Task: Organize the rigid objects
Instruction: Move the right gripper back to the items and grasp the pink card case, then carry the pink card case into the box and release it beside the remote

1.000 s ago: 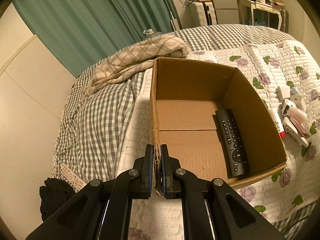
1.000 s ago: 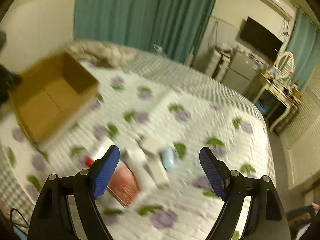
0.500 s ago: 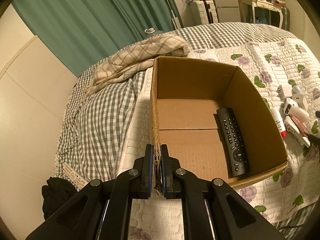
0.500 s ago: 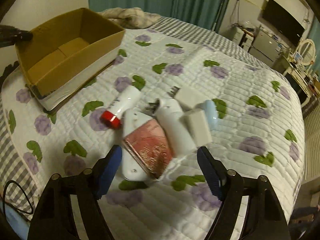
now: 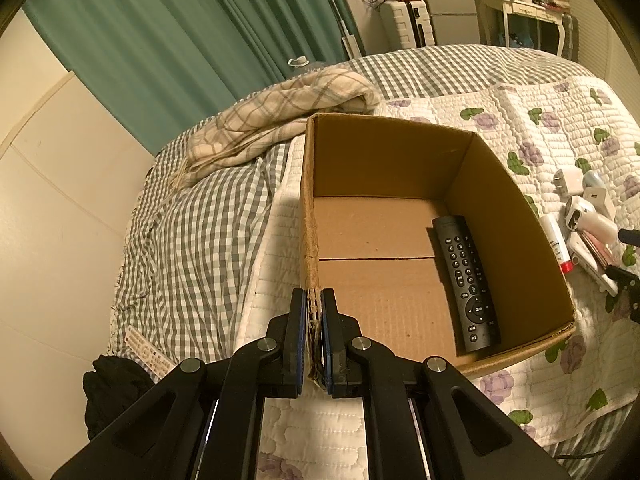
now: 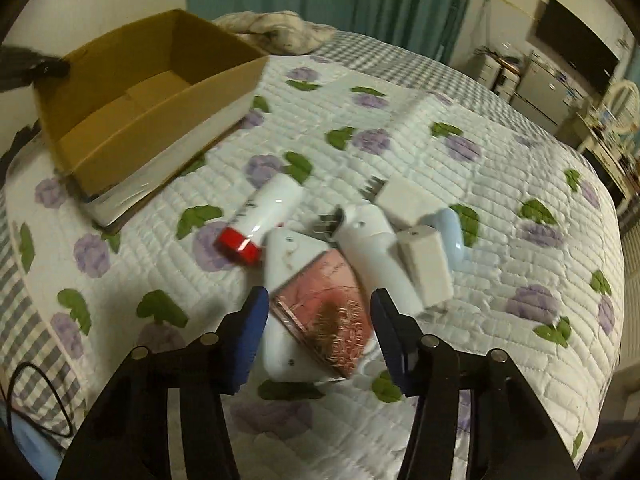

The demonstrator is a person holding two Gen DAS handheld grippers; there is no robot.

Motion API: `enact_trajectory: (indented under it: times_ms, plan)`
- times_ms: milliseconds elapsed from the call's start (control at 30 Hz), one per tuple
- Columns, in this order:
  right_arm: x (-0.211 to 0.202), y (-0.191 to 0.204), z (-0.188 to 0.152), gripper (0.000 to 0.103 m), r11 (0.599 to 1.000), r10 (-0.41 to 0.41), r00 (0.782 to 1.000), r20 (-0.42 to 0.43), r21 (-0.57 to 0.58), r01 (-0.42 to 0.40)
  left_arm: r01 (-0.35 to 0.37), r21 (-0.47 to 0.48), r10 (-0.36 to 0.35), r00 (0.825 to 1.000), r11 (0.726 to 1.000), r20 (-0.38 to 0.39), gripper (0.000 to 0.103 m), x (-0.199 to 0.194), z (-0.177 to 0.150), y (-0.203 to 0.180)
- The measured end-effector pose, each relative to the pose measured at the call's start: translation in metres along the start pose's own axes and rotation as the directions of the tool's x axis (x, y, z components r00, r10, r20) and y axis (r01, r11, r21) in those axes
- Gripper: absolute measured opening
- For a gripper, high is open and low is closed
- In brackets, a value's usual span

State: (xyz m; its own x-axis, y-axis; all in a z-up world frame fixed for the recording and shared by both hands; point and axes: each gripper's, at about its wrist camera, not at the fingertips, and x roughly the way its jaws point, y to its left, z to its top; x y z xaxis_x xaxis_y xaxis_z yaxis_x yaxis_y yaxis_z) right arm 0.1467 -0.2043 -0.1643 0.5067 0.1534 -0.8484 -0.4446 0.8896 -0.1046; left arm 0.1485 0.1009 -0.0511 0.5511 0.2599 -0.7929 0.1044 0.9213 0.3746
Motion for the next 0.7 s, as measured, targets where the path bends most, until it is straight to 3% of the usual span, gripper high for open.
enact_trajectory:
  times_ms: [167,333,467,600,667,700]
  plan:
    - [0.008,-0.003,-0.001,0.053,1.0,-0.02,1.0,-0.024,0.013,0.02,-0.002,0.001,0.002,1.0,1.0,-0.002,0.007,0.0,0.001,-0.001]
    - [-0.009,-0.01,0.0,0.048,0.993,-0.112,0.993,0.045,0.033,0.11,-0.001,0.001,0.001,1.0,1.0,-0.003,0.007,0.0,0.001,-0.001]
    - [-0.005,-0.009,0.002,0.045,0.991,-0.134,0.99,0.043,0.021,0.134,-0.002,0.0,0.002,1.0,1.0,-0.004,0.007,0.0,0.001,-0.001]
    - [0.012,0.001,0.003,0.035,0.988,-0.147,0.989,0.0,-0.042,0.146,-0.003,-0.001,0.003,1.0,1.0,-0.006,0.007,0.0,0.001,-0.002]
    - [0.022,0.002,0.003,0.022,0.988,-0.143,0.989,-0.029,-0.056,0.141,-0.001,-0.001,0.001,1.0,1.0,-0.005,0.007,0.0,0.001,-0.002]
    - [0.025,0.002,0.004,0.021,0.989,-0.139,0.99,-0.037,-0.059,0.137,-0.001,-0.001,0.001,1.0,1.0,-0.005,0.007,0.0,0.001,-0.002]
